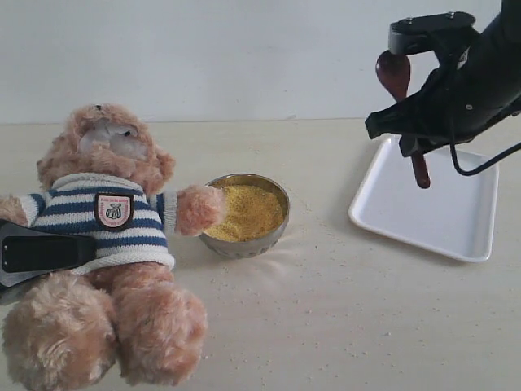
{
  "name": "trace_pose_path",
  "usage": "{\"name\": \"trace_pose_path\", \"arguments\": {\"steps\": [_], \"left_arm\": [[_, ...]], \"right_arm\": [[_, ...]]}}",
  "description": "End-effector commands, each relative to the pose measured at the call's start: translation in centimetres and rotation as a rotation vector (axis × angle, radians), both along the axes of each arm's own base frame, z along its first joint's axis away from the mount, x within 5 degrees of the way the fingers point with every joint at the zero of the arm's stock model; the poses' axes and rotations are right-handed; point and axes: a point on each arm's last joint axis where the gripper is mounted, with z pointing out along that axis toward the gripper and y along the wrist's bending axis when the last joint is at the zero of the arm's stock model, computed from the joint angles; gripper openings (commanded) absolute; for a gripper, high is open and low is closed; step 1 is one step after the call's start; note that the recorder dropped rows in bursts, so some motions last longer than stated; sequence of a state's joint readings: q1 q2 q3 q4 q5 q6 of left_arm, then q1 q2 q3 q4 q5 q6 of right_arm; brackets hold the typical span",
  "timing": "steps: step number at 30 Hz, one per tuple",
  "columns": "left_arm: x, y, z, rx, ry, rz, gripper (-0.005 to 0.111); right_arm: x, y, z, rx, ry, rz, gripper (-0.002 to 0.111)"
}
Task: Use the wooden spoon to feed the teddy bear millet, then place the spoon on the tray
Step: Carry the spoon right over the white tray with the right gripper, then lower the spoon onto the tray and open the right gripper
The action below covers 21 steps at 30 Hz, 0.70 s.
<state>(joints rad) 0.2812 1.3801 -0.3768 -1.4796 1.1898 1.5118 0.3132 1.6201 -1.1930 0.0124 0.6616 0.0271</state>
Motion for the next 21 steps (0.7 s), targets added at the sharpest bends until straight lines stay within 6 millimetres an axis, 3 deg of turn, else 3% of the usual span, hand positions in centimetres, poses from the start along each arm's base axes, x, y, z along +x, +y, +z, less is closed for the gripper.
{"name": "trace_pose_path", "arguments": {"steps": [1, 10, 16, 21], "left_arm": [[0.0, -0.1, 0.3, -0.035, -0.017, 0.000, 0.005], [0.0, -0.1, 0.3, -0.035, -0.017, 0.000, 0.005], [0.0, -0.1, 0.3, -0.033, -0.021, -0.002, 0.005], [0.0, -0.1, 0.3, -0.033, -0.023, -0.002, 0.005]], "right_arm": [[1.1, -2.2, -1.3, 0.023, 0.037, -0.103, 0.000], [4.3, -1.9, -8.1, 0.020, 0.141, -0.161, 0.000], [6.7, -1.8, -9.2, 0.020, 0.164, -0.178, 0.000], [7.3, -4.6, -10.1, 0.028, 0.214, -0.245, 0.000]]}}
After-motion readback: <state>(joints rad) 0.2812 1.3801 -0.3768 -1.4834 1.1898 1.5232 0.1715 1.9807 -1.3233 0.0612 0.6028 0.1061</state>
